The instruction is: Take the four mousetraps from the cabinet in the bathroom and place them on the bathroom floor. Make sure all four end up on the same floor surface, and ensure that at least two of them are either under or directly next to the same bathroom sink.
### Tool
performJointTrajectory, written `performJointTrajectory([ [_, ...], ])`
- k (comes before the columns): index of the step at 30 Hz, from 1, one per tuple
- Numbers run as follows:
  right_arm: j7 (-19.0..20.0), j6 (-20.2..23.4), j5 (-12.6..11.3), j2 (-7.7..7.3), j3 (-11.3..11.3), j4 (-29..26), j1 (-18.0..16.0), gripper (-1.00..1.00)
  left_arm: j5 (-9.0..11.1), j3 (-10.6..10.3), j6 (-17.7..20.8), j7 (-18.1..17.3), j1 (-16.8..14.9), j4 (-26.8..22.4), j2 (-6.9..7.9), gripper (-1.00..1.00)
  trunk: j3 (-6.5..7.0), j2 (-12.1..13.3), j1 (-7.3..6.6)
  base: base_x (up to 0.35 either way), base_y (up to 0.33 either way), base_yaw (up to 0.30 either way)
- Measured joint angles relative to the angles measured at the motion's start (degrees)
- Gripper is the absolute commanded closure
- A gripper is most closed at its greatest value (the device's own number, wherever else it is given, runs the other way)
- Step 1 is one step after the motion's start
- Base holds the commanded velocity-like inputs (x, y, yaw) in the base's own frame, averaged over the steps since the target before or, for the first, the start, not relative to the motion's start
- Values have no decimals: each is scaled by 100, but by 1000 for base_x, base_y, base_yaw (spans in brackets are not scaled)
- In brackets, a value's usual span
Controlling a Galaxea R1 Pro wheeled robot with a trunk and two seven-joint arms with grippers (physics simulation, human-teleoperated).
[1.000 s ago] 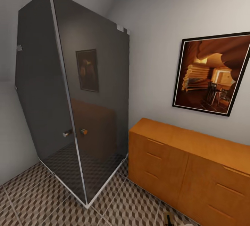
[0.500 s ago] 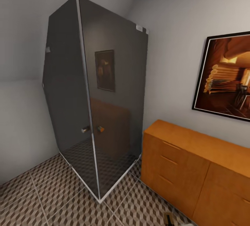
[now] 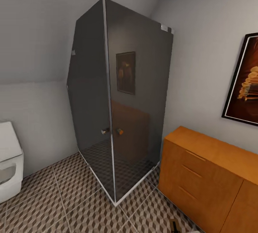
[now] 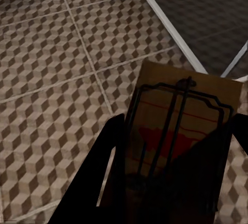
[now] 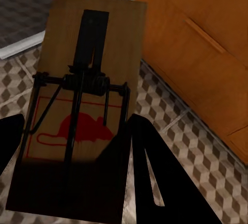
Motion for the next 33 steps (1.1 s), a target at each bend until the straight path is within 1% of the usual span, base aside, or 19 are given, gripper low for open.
performJointTrajectory([
  [1, 1, 0, 0, -6, -25, 0, 0, 100, 1, 0, -5, 2, 1, 0, 3, 100, 0, 0, 0, 0, 0, 300],
  [3, 1, 0, 3, -30, -173, 0, 0, 100, 4, 1, -17, 9, 18, 1, 14, 100, 0, 0, 0, 0, 0, 300],
  [6, 0, 0, 7, -56, -244, 0, 0, 100, 4, 0, -20, 8, 41, 1, 22, 100, 0, 0, 0, 0, 0, 300],
  [33, -1, 1, 9, -66, -269, -1, 0, 100, -6, -1, -24, 4, 66, 1, 5, 100, 0, 0, 0, 0, 6, 300],
])
